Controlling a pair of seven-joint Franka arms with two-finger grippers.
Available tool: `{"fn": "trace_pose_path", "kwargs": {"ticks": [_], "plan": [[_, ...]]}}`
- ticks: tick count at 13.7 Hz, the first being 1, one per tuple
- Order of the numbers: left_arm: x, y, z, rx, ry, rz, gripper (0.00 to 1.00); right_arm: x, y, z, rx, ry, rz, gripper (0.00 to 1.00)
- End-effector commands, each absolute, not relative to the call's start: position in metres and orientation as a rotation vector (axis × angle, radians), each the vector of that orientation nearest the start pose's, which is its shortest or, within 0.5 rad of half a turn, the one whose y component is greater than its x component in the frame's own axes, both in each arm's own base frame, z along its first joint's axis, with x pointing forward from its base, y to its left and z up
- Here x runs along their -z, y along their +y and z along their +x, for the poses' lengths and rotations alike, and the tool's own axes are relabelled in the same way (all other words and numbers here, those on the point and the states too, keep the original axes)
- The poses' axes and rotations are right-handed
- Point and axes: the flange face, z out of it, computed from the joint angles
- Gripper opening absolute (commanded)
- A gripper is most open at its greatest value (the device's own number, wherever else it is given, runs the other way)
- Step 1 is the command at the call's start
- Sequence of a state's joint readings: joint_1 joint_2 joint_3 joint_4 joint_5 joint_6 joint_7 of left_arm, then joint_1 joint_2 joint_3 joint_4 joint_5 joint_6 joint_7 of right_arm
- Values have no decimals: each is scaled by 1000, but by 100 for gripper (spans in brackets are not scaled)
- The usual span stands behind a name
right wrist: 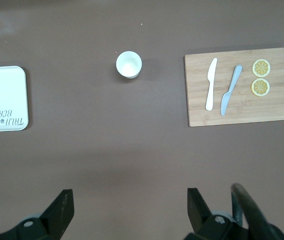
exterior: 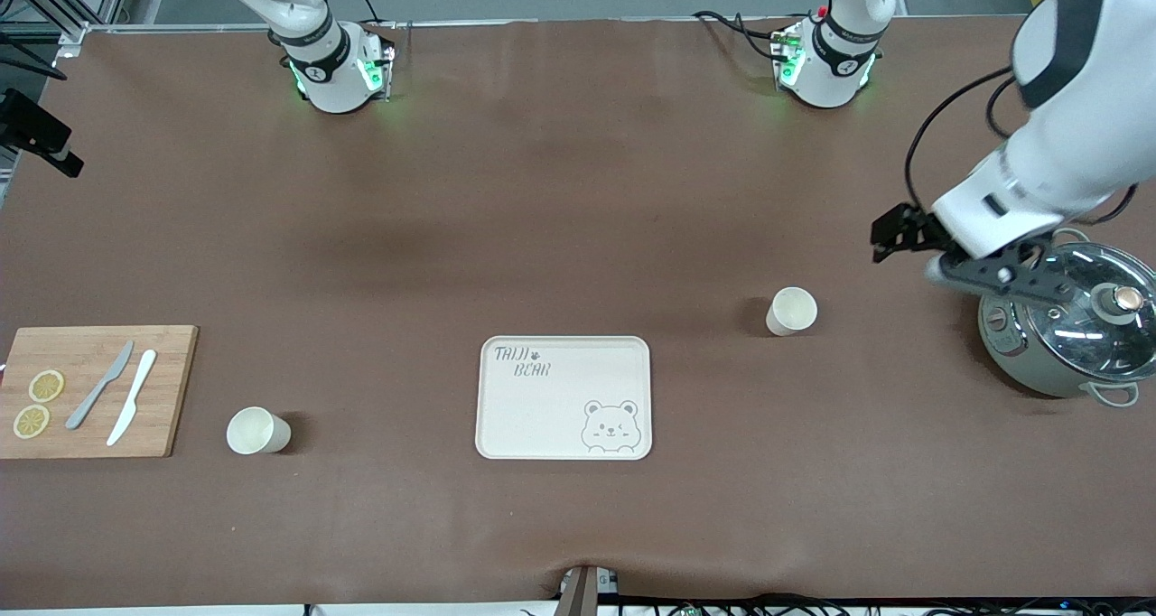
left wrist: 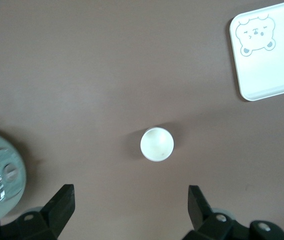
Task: Place white IKEA cup upright on tray with both arms
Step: 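Move the left gripper from the steel pot toward the white cup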
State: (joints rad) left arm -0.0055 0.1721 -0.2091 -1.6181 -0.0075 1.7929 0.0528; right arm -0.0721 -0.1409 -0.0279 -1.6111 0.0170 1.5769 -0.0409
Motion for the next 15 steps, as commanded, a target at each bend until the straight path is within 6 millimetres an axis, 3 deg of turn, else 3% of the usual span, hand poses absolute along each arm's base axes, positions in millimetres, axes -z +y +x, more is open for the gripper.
{"fn": "trace_pose_path", "kwargs": {"ticks": [1, 5, 8, 15], "plan": [[-465, -126, 613, 33, 441, -3147, 100, -690, -53, 504, 190, 113, -3140, 100], [-379, -120, 615, 90, 479, -3109, 100, -690, -54, 506, 198, 116, -3139, 100], [-343, -94, 606, 109, 436, -3104, 100, -690, -53, 506, 198, 113, -3137, 100], [-278, -91, 565, 217, 421, -3119, 100, -691, -54, 507, 212, 111, -3139, 100]]}}
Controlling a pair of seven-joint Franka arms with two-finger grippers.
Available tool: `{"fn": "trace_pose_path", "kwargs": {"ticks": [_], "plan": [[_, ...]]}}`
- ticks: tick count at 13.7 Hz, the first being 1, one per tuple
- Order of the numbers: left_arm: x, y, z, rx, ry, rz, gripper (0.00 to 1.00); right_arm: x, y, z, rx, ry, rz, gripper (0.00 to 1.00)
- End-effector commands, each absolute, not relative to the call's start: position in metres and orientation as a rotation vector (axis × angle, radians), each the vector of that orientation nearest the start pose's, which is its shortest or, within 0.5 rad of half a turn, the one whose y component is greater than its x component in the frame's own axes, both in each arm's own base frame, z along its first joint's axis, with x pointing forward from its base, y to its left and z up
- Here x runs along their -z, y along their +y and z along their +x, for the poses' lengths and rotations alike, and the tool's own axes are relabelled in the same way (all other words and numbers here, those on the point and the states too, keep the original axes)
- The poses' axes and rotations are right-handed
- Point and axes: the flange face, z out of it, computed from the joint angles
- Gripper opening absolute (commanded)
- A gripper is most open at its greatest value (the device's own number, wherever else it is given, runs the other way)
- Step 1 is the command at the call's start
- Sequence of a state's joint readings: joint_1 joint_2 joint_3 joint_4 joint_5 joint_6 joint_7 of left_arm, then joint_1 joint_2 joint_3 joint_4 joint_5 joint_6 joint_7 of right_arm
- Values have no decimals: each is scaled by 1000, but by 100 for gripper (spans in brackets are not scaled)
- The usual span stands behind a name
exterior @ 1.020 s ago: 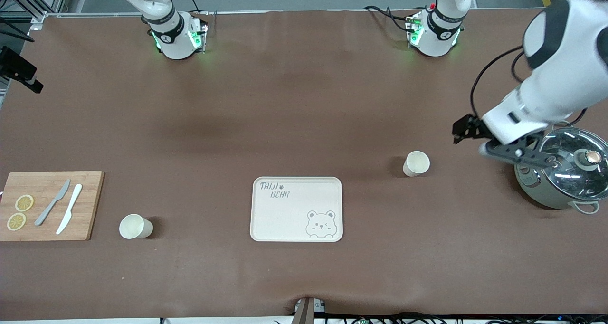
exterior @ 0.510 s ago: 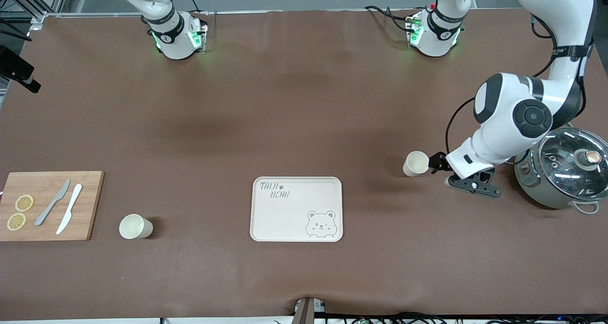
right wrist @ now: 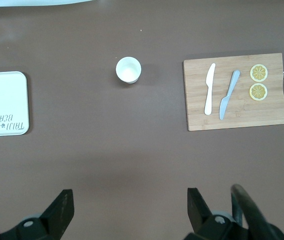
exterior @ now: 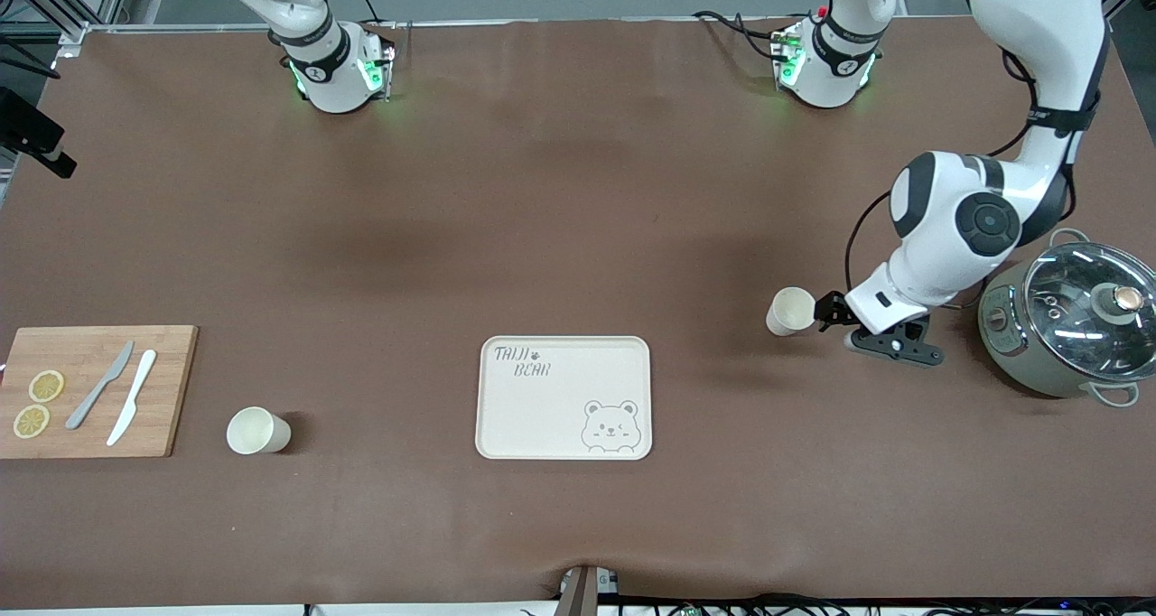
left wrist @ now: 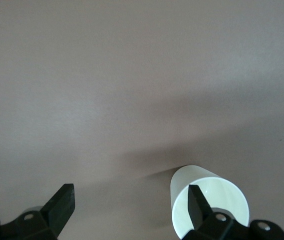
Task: Place white IKEA cup upright on tray with both arms
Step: 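Grasp the cup with the left gripper while the right gripper reaches the other cup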
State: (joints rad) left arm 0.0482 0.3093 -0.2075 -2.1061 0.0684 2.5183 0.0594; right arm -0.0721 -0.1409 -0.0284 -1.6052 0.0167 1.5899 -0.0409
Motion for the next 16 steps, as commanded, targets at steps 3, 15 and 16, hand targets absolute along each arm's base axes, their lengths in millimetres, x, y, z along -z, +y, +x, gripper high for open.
{"fn": "trace_pose_path", "kwargs": {"ticks": [3, 15, 16], "plan": [[-269, -92, 558, 248, 422, -3122, 100, -675, -58, 525, 176, 115, -3138, 100], [-246, -101, 540, 302, 403, -3137, 100, -494, -38, 635, -59, 53, -3129, 100], [-245, -101, 539, 300, 403, -3137, 100, -468, -38, 643, -106, 56, -3126, 100]]}}
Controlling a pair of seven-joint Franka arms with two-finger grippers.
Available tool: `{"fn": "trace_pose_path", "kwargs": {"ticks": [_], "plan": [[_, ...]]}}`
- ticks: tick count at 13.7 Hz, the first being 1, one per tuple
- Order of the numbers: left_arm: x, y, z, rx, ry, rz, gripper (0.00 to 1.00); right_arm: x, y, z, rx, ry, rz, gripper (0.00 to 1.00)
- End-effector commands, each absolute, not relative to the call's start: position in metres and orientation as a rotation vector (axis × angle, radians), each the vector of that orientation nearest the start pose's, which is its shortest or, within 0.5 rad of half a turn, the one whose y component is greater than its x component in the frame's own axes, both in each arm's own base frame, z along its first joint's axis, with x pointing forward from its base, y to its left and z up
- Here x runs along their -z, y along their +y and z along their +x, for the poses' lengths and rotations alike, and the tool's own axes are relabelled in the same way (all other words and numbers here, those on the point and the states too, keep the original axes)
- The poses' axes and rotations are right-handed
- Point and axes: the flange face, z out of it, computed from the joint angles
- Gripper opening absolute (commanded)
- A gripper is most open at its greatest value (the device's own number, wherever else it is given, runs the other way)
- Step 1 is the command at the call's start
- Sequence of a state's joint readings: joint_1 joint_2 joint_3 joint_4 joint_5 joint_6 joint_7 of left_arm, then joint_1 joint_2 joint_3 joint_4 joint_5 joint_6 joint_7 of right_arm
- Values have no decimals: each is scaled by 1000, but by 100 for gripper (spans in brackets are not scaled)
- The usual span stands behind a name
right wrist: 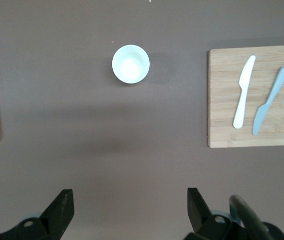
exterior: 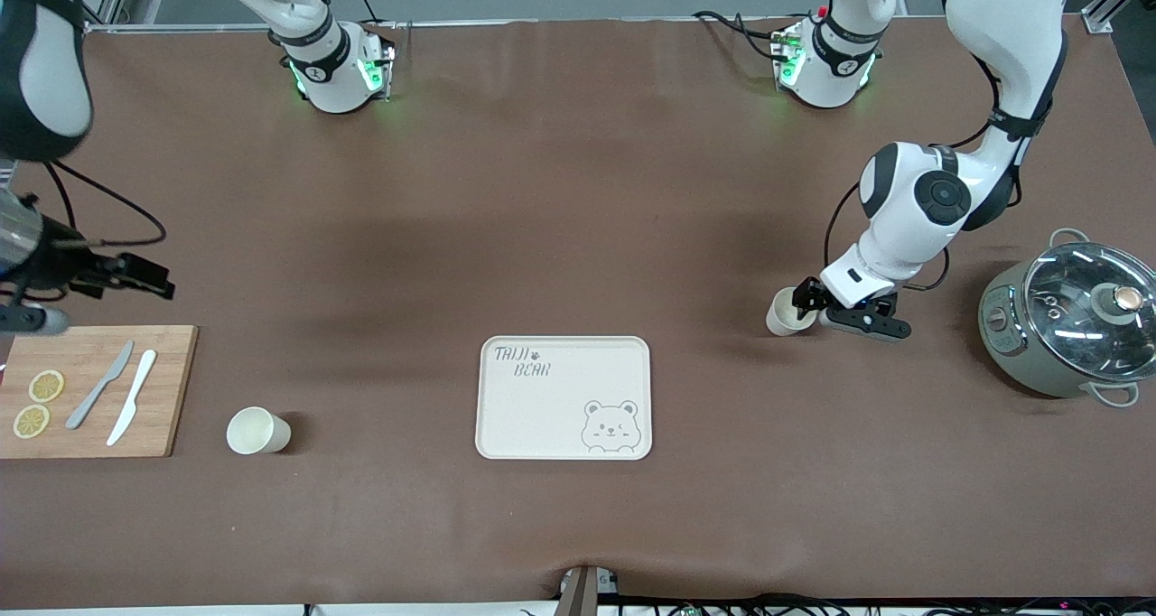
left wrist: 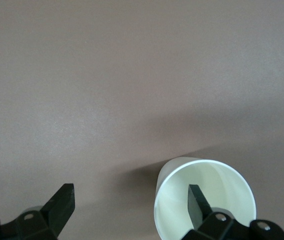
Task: Place white IKEA cup upright on tray with both arms
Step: 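Grasp the cup with the left gripper while the right gripper reaches the other cup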
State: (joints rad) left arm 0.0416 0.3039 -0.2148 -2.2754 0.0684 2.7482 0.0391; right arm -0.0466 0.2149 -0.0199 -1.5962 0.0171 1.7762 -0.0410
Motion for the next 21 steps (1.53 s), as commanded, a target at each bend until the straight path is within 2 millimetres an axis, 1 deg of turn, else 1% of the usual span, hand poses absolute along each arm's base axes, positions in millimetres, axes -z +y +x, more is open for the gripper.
{"fn": "trace_pose_path", "kwargs": {"ticks": [1, 3, 4, 5, 6, 7, 8, 9, 11, 13, 15, 16, 17, 19, 20, 21], "plan": [[-245, -100, 539, 297, 401, -3138, 100, -453, -37, 649, -109, 58, -3121, 100], [-243, -103, 537, 290, 419, -3135, 100, -424, -27, 664, -76, 45, -3127, 100], [-237, -113, 535, 276, 441, -3138, 100, -408, -22, 671, -60, 36, -3129, 100], [-236, -120, 534, 273, 463, -3136, 100, -394, -21, 677, -43, 36, -3130, 100], [-235, -121, 533, 268, 466, -3137, 100, -378, -17, 682, -36, 31, -3129, 100], [-232, -121, 533, 260, 427, -3150, 84, -361, -8, 686, -36, 12, -3130, 100], [-230, -121, 530, 242, 376, -3157, 1, -346, 1, 690, -22, 25, -3130, 100], [-226, -124, 530, 232, 368, -3160, 0, -334, 4, 695, 7, 74, -3133, 100], [-222, -126, 531, 224, 360, -3165, 0, -308, 15, 703, 43, 56, -3137, 100], [-223, -126, 532, 229, 352, -3166, 0, -287, 19, 716, 120, 45, -3136, 100], [-228, -128, 538, 253, 339, -3170, 0, -274, 27, 728, 216, 16, -3133, 100], [-233, -131, 544, 274, 299, -3177, 0, -268, 31, 730, 239, 1, -3135, 100], [-240, -140, 556, 306, 263, -3186, 0, -261, 30, 733, 263, -4, -3135, 100], [-250, -181, 573, 331, 258, -3207, 0, -250, 30, 736, 290, -13, -3135, 100], [-260, -195, 588, 317, 241, -3214, 0, -244, 28, 736, 281, -13, -3138, 100], [-269, -219, 600, 272, 210, -3227, 0, -241, 25, 735, 274, -7, -3138, 100]]}}
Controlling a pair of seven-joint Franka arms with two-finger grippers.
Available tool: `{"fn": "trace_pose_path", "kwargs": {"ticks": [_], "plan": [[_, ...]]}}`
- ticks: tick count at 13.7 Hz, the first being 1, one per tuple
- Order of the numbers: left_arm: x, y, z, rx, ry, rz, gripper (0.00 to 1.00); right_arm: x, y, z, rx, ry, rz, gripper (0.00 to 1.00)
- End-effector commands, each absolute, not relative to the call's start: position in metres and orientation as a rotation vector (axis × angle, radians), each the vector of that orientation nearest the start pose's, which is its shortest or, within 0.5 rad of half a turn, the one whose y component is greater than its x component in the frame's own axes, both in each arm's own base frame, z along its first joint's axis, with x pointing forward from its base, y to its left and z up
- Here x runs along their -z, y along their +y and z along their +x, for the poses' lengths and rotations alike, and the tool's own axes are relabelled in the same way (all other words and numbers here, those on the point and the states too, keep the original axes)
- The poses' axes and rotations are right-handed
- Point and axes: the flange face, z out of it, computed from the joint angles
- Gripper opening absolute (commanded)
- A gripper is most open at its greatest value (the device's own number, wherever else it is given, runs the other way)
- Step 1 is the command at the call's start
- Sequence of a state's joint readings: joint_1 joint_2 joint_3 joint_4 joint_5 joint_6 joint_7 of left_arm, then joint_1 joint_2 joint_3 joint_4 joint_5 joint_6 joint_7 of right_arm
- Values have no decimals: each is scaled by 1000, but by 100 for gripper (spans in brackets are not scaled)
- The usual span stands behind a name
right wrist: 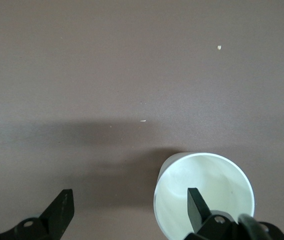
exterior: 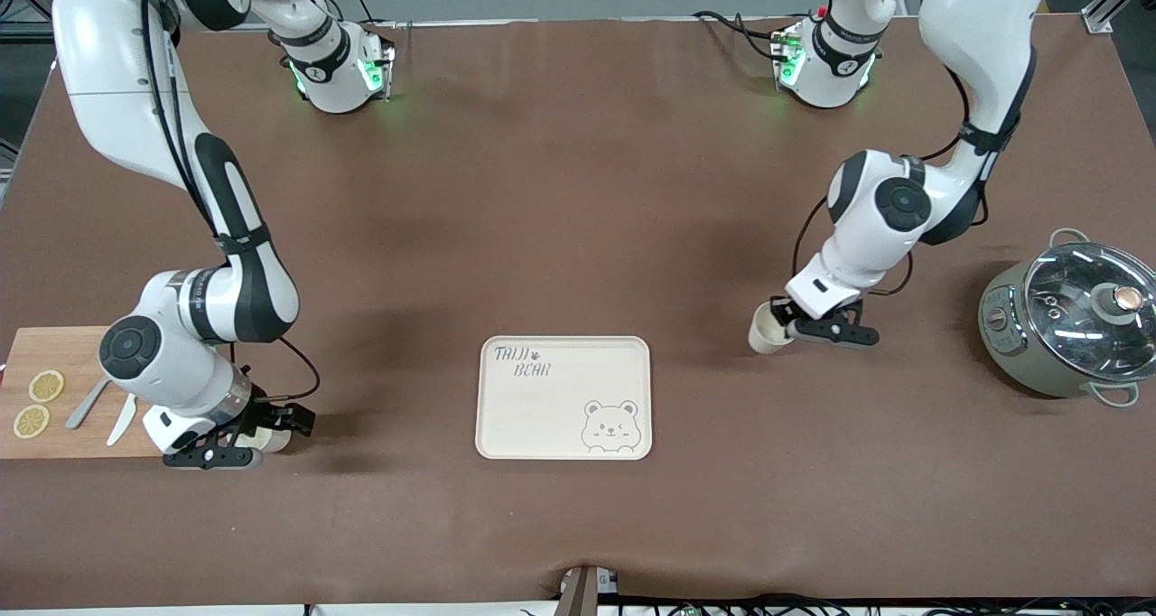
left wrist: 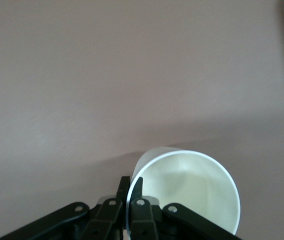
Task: Place white IKEA cup upright on tray with both arms
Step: 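Carry the cup to the tray while the right gripper grasps its cup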
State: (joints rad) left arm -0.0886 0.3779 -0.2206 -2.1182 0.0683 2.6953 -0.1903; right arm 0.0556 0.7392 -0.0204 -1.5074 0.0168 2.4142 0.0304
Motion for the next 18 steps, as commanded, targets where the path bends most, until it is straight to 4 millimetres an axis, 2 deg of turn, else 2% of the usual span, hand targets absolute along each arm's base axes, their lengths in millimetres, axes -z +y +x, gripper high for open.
{"fn": "trace_pose_path", "kwargs": {"ticks": [1, 2, 3, 5, 6, 7, 8, 14, 18], "plan": [[-275, -248, 610, 227, 169, -3237, 0, -239, 21, 735, 269, -1, -3141, 100], [-280, -274, 621, 188, 120, -3244, 0, -237, 19, 734, 264, 5, -3140, 100], [-281, -298, 631, 160, 75, -3247, 0, -236, 17, 733, 255, 6, -3144, 90], [-286, -326, 644, 160, 37, -3260, 0, -237, 10, 734, 255, -13, -3151, 41], [-285, -333, 645, 165, 39, -3266, 0, -237, 2, 734, 257, -33, -3156, 22], [-283, -336, 648, 171, 38, -3270, 0, -238, -3, 734, 259, -55, -3158, 7], [-281, -338, 652, 175, 24, -3274, 0, -239, -9, 735, 264, -71, -3160, 0], [-263, -370, 662, 196, -24, -3302, 0, -246, -11, 739, 288, -80, -3165, 0], [-243, -382, 659, 220, -12, -3291, 0, -268, 15, 748, 337, -104, -3150, 0]]}}
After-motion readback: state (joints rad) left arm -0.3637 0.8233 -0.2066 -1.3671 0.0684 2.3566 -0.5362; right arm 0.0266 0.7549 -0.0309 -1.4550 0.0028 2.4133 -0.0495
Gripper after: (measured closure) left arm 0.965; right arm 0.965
